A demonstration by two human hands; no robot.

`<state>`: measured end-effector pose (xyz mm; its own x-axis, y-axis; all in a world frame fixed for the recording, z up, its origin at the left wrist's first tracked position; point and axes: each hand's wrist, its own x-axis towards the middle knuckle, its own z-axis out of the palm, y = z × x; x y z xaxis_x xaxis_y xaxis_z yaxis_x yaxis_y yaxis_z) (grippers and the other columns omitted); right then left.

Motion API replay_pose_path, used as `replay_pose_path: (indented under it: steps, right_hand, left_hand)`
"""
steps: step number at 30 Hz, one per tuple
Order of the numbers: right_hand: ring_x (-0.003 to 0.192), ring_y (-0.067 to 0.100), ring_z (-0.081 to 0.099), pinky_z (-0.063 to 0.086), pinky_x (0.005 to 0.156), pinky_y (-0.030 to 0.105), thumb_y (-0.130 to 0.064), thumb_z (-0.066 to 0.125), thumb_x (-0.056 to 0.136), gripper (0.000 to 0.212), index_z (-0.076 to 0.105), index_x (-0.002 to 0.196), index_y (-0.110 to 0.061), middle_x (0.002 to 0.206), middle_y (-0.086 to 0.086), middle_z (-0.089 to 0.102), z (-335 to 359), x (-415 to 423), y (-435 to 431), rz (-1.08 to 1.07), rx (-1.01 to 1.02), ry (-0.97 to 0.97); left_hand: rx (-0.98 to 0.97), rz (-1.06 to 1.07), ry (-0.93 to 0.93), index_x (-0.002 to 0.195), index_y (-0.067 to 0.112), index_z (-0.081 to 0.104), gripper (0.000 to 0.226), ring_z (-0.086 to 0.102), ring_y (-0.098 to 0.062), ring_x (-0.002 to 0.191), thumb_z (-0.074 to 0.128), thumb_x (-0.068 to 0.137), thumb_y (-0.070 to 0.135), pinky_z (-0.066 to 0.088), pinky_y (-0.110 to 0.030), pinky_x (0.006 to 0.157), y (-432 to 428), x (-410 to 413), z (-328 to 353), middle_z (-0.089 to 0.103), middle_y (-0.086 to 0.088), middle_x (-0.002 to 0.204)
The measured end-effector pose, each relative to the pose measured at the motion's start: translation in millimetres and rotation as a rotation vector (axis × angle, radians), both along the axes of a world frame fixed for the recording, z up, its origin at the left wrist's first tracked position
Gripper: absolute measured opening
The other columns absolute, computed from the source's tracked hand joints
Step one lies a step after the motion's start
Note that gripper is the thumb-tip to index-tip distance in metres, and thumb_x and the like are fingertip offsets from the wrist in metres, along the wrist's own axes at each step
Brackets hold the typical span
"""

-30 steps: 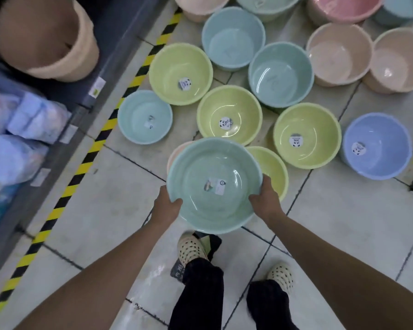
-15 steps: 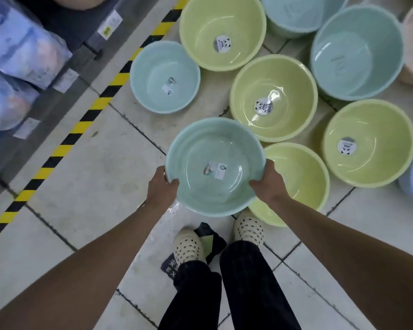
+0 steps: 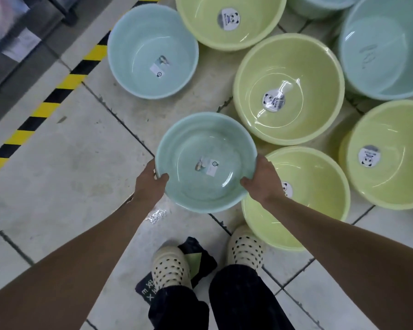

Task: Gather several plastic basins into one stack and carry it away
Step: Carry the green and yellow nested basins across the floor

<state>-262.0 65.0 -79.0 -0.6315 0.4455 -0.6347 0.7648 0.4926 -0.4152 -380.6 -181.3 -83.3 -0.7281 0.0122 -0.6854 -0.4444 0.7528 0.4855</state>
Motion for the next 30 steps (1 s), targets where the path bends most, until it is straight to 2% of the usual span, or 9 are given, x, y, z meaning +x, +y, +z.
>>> replay_pose_path:
  steps: [5,9,12,15,18,22,26,28,30]
  right_hand:
    - [0.126,0.036,0.043,0.040,0.103,0.040,-0.016,0.071,0.077,0.065,0.042,0.132,0.003,0.132,0.018,0.048,-27,-13,-4,0.096,0.005,-0.027]
    - [0.130,0.035,0.040,0.027,0.114,0.038,-0.012,0.066,0.079,0.063,0.039,0.134,0.005,0.134,0.019,0.049,-53,-23,-14,0.190,0.093,-0.055]
    - [0.115,0.036,0.050,0.037,0.101,0.038,-0.003,0.060,0.081,0.047,0.041,0.124,0.001,0.120,0.019,0.057,-60,-34,-19,0.146,0.106,-0.079]
    - [0.102,0.038,0.057,0.046,0.077,0.038,0.002,0.052,0.084,0.049,0.038,0.130,-0.004,0.109,0.017,0.060,-62,-44,-20,-0.042,-0.050,-0.092]
    - [0.093,0.034,0.055,0.047,0.074,0.036,-0.004,0.047,0.089,0.050,0.039,0.137,-0.012,0.101,0.009,0.055,-66,-47,-19,-0.265,-0.158,-0.129]
    - [0.090,0.027,0.053,0.043,0.074,0.031,-0.008,0.047,0.088,0.044,0.048,0.132,-0.015,0.109,0.007,0.060,-56,-40,-20,-0.397,-0.247,-0.085]
    - [0.076,0.013,0.055,0.039,0.056,0.025,-0.011,0.050,0.089,0.038,0.052,0.127,-0.019,0.086,-0.010,0.056,-11,-42,-17,-0.486,-0.318,0.009]
    - [0.075,0.006,0.054,0.038,0.055,0.023,-0.011,0.051,0.089,0.040,0.052,0.128,-0.020,0.087,-0.009,0.057,23,-49,-14,-0.496,-0.355,0.044]
    - [0.080,0.011,0.058,0.042,0.058,0.024,-0.010,0.054,0.086,0.045,0.051,0.129,-0.023,0.096,-0.004,0.061,62,-60,-10,-0.531,-0.409,0.076]
  left_hand:
    - [0.018,0.071,-0.004,0.138,0.022,0.053,0.054,0.059,-0.022,0.100,0.053,0.087,0.005,0.046,-0.030,0.085,-7,-7,-31,0.064,0.000,0.111]
    - [-0.031,0.075,-0.043,0.124,0.011,0.057,0.046,0.061,-0.033,0.100,0.053,0.078,0.017,0.051,-0.040,0.086,-16,-9,-49,0.063,-0.005,0.104]
    - [-0.065,0.059,-0.060,0.120,0.006,0.056,0.035,0.061,-0.036,0.102,0.055,0.086,0.011,0.053,-0.047,0.089,-20,-11,-60,0.062,-0.008,0.105]
    - [-0.068,0.067,-0.066,0.119,0.006,0.053,0.030,0.061,-0.037,0.103,0.055,0.090,0.013,0.054,-0.052,0.088,-28,-13,-72,0.061,-0.009,0.107]
    - [-0.024,0.118,-0.104,0.118,0.011,0.047,0.027,0.060,-0.037,0.106,0.052,0.092,0.016,0.054,-0.056,0.089,-28,-14,-79,0.057,-0.005,0.103]
    - [0.021,0.194,-0.105,0.111,0.014,0.049,0.017,0.062,-0.036,0.104,0.052,0.094,0.015,0.054,-0.057,0.088,-19,-22,-63,0.057,-0.006,0.101]
    - [0.049,0.199,-0.064,0.108,0.014,0.058,0.016,0.063,-0.032,0.087,0.056,0.092,0.017,0.058,-0.045,0.072,-16,-37,-11,0.063,-0.004,0.092]
    - [0.063,0.223,-0.045,0.105,0.013,0.060,0.014,0.061,-0.031,0.081,0.057,0.092,0.014,0.058,-0.042,0.067,-13,-47,27,0.064,-0.004,0.087]
    - [0.076,0.280,-0.045,0.110,0.009,0.062,0.019,0.063,-0.029,0.081,0.060,0.091,0.011,0.060,-0.046,0.074,-5,-63,70,0.066,-0.008,0.092]
